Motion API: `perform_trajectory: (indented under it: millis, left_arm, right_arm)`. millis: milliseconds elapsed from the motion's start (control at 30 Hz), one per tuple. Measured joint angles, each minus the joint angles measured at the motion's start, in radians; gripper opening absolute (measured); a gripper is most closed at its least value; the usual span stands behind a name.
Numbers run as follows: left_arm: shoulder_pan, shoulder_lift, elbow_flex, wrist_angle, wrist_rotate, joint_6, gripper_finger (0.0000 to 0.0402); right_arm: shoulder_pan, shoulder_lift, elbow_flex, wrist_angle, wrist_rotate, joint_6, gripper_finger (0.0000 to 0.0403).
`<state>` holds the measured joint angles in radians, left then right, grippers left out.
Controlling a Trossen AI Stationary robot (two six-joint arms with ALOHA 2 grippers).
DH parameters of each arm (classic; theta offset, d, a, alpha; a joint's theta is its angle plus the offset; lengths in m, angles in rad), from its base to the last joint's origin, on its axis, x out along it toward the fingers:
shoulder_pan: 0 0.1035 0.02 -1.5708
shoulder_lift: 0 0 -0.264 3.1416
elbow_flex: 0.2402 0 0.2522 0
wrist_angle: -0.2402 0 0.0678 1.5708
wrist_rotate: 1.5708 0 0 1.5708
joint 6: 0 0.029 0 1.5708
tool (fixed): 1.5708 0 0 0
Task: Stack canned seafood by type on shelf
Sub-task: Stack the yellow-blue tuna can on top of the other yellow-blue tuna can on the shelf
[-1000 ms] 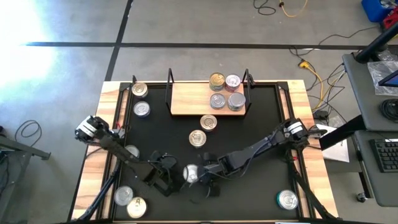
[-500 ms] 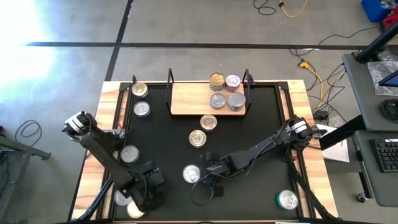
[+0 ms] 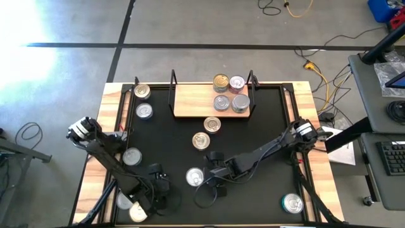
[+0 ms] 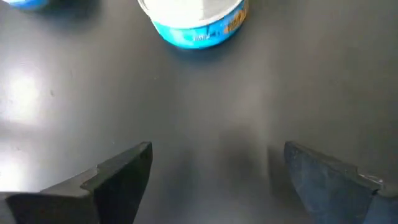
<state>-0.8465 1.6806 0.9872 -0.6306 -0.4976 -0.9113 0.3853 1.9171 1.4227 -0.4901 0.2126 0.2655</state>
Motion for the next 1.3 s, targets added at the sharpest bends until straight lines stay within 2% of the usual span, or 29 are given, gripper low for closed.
perform_trajectory:
  millis: [167, 333, 600, 767, 900, 1133, 1300]
  left_arm:
    - [-0.001, 0.0, -0.019, 0.039, -0.007, 0.027, 0.0348]
    - [0.002, 0.0, -0.083, 0.23, -0.048, 0.053, 0.0351]
    - [0.031, 0.001, -0.147, 0.43, -0.068, 0.092, 0.0384]
    - [0.07, 0.038, -0.17, 0.477, -0.133, 0.076, 0.0395]
    - [0.088, 0.066, -0.171, 0.504, -0.109, 0.081, 0.0396]
    - [0.118, 0.103, -0.164, 0.535, -0.045, 0.175, 0.0396]
    - [0.135, 0.065, -0.163, 0.466, 0.054, 0.155, 0.0392]
  right_arm:
    - [-0.007, 0.0, 0.005, -0.001, 0.001, -0.125, 0.0359]
    - [-0.007, 0.001, 0.011, 0.0, -0.002, -0.075, 0.0364]
    - [-0.006, 0.002, 0.011, -0.004, 0.0, -0.081, 0.0365]
    - [-0.009, 0.03, 0.0, 0.019, 0.112, -0.032, 0.0375]
    - [-0.012, 0.037, -0.001, -0.014, 0.09, -0.013, 0.0381]
    - [0.017, 0.035, 0.014, -0.058, 0.063, 0.121, 0.0382]
    - [0.081, 0.034, 0.014, -0.058, 0.025, 0.346, 0.0382]
